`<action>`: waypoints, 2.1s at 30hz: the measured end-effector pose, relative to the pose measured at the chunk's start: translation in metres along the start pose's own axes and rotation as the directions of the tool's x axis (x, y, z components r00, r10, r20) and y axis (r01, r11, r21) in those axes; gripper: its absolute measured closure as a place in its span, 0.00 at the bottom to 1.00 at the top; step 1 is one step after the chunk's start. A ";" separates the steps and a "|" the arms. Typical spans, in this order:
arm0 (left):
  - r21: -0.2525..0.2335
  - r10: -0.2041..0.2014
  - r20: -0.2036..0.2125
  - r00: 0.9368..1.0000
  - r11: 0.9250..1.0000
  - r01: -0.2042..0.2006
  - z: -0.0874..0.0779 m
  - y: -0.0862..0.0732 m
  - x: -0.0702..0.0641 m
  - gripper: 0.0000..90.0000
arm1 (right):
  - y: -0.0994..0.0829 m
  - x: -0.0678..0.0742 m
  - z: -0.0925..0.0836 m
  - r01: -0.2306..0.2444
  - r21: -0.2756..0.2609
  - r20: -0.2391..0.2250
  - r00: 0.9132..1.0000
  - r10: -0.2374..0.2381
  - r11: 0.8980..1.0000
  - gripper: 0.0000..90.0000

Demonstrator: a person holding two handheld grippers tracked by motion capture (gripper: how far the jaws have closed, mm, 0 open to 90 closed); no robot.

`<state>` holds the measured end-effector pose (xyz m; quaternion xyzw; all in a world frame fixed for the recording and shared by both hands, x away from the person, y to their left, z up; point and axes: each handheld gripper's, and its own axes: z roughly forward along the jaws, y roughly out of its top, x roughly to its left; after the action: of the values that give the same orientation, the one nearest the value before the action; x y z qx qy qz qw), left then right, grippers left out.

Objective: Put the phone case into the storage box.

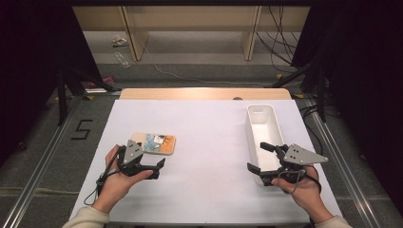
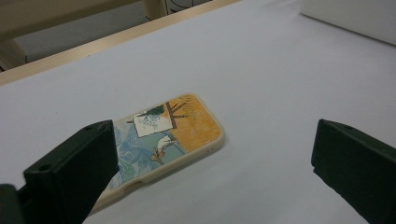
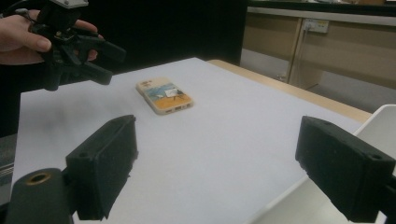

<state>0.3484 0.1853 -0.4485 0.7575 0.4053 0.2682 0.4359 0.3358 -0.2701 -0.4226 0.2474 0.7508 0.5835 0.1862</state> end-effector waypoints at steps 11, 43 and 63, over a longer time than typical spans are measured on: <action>0.005 -0.024 -0.001 1.000 1.000 0.024 0.003 0.001 -0.001 0.08 | 0.000 0.000 0.001 -0.003 -0.001 -0.001 1.000 0.003 1.000 0.15; 0.207 -0.255 -0.220 0.941 0.931 0.301 0.154 0.044 0.012 1.00 | 0.001 -0.002 0.002 -0.028 0.000 -0.006 1.000 0.028 1.000 0.16; 0.271 -0.210 -0.183 0.960 0.928 0.255 0.145 0.033 -0.005 1.00 | 0.001 -0.002 0.001 -0.037 -0.008 -0.018 0.999 0.037 0.999 0.16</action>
<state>0.4681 0.1073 -0.4884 0.7376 0.5592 0.2081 0.3161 0.3384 -0.2702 -0.4218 0.2553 0.7451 0.5922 0.1698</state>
